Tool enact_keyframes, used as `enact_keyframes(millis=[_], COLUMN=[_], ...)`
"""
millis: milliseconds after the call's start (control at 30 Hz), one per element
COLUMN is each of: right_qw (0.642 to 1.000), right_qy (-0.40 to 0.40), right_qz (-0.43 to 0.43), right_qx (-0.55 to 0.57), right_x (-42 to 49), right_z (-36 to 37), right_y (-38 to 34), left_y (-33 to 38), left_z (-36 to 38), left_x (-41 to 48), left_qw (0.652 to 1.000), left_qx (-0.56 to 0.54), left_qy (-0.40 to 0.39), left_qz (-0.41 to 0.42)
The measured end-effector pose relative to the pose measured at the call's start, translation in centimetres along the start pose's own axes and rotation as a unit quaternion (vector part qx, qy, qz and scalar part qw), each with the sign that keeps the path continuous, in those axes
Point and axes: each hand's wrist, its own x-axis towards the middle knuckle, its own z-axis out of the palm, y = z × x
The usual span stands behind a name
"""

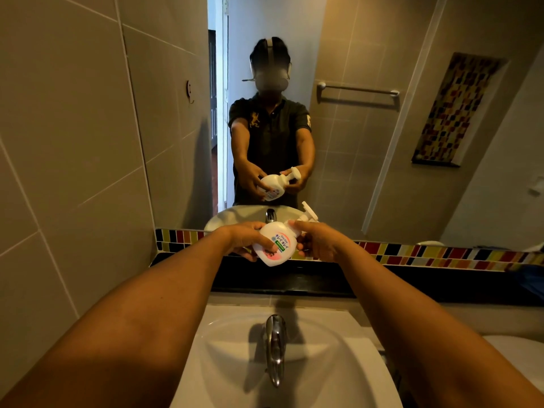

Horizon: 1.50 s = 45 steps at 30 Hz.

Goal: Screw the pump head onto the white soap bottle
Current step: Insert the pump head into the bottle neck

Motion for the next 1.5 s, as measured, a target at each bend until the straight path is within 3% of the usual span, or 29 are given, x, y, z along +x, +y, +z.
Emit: enact_keyframes(millis=[100,300,533,800,1033,1100,1167,1300,1500], right_qw=[1.0,0.999,0.999,1.0,0.991,0.989,0.989,0.992,0.984], right_qy=[0.015,-0.037,0.037,0.002,0.099,0.116,0.109,0.091,0.113], right_qz=[0.008,-0.007,-0.001,-0.027,-0.08,-0.092,-0.094,-0.086,-0.127], right_qx=[-0.01,0.013,-0.039,0.006,-0.031,-0.028,-0.013,0.021,-0.045], right_x=[0.1,-0.1,0.0,-0.2,0.5,0.6,0.5,0.4,0.2], right_z=[0.3,-0.5,0.4,-0.5,-0.1,-0.2,-0.4,-0.2,0.4], right_y=[0.0,-0.2,-0.2,-0.2,0.1,0.1,0.0,-0.7,-1.0], left_y=[0.0,0.1,0.4,0.9,1.8,2.0,2.2,2.3,3.0], left_z=[0.1,-0.6,0.1,-0.2,1.0,1.1,0.8,0.1,0.5], left_x=[0.0,-0.3,-0.3,-0.7,-0.4,-0.8,-1.4,-2.1,-2.0], left_qw=[1.0,1.0,1.0,1.0,0.998,0.999,0.993,0.956,0.986], left_qx=[0.002,-0.007,0.006,-0.005,0.011,-0.017,-0.112,-0.256,-0.129], left_qy=[0.0,-0.001,0.001,0.002,0.023,0.004,-0.046,-0.143,-0.106], left_qz=[0.002,0.002,0.016,0.019,0.05,0.045,0.014,-0.012,-0.011])
